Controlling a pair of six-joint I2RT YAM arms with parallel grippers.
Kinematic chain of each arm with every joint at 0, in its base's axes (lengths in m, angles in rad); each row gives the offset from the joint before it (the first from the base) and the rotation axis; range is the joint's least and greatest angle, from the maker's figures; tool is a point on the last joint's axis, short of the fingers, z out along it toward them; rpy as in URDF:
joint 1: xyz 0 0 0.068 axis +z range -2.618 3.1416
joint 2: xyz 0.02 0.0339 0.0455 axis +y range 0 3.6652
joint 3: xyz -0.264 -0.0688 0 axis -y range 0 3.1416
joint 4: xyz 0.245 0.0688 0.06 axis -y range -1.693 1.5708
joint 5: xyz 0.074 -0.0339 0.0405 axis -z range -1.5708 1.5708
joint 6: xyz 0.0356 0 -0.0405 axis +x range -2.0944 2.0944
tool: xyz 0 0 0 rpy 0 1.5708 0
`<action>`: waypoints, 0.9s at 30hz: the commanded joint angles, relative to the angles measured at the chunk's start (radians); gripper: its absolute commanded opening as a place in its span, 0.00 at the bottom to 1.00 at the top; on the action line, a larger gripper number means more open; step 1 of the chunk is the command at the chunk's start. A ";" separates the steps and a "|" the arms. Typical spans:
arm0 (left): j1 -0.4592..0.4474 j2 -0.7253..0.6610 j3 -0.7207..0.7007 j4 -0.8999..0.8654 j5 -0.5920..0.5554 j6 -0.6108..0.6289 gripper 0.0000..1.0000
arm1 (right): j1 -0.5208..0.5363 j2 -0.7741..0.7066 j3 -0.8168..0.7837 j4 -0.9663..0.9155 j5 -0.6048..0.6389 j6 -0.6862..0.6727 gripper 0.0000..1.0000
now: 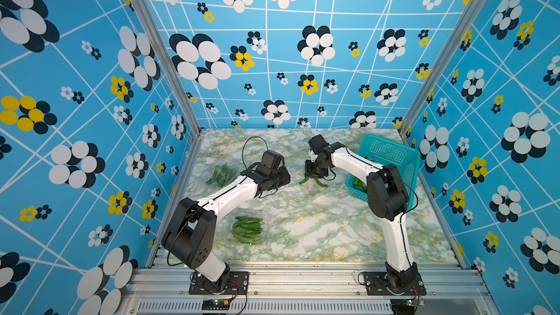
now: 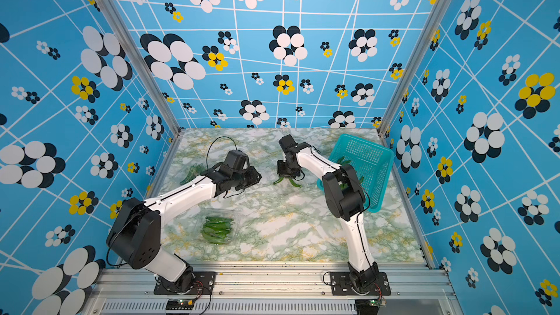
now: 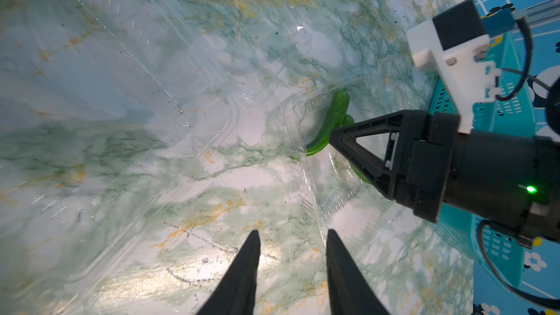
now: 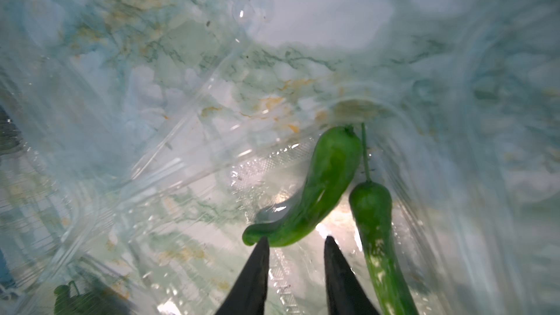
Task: Take small green peppers out of containers
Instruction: Pick up the green pepper from the packing box.
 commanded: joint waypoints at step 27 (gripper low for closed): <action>0.031 -0.009 -0.014 0.016 0.017 -0.002 0.38 | 0.006 -0.084 0.014 -0.051 -0.015 -0.053 0.01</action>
